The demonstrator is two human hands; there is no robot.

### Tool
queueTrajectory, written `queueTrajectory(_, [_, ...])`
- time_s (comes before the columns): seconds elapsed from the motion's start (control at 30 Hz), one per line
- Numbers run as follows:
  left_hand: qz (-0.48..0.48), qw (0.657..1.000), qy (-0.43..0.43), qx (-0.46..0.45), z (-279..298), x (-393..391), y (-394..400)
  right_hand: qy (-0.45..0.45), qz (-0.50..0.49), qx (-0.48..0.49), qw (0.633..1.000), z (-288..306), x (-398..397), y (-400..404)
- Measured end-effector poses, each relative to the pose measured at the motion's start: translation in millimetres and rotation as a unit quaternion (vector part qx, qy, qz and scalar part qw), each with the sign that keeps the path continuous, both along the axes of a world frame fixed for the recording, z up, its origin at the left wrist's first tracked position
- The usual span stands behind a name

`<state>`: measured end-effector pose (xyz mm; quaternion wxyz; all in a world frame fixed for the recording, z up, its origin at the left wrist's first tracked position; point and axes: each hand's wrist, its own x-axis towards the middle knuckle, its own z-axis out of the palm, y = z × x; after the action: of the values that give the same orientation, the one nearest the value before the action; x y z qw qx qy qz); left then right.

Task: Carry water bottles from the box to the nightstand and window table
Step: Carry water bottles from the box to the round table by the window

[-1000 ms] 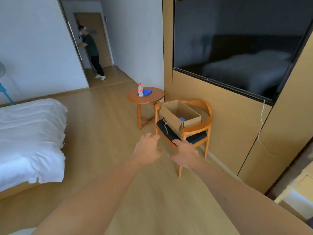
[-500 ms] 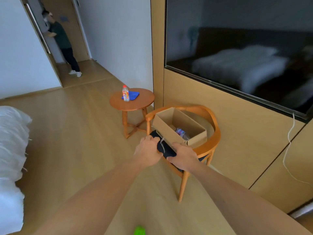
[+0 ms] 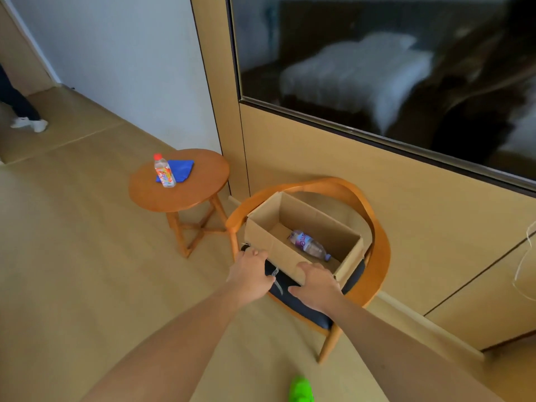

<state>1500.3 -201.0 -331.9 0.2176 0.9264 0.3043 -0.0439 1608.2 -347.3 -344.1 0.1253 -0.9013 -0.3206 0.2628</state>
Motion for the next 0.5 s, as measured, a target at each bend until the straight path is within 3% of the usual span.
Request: queueTrajectory(0.5, [-0.088, 0.99, 0.108, -0.036, -90.7, 199.8, 135.7, 0.161, -0.106, -0.037, 0.981, -105.1, 162.2, 124.4])
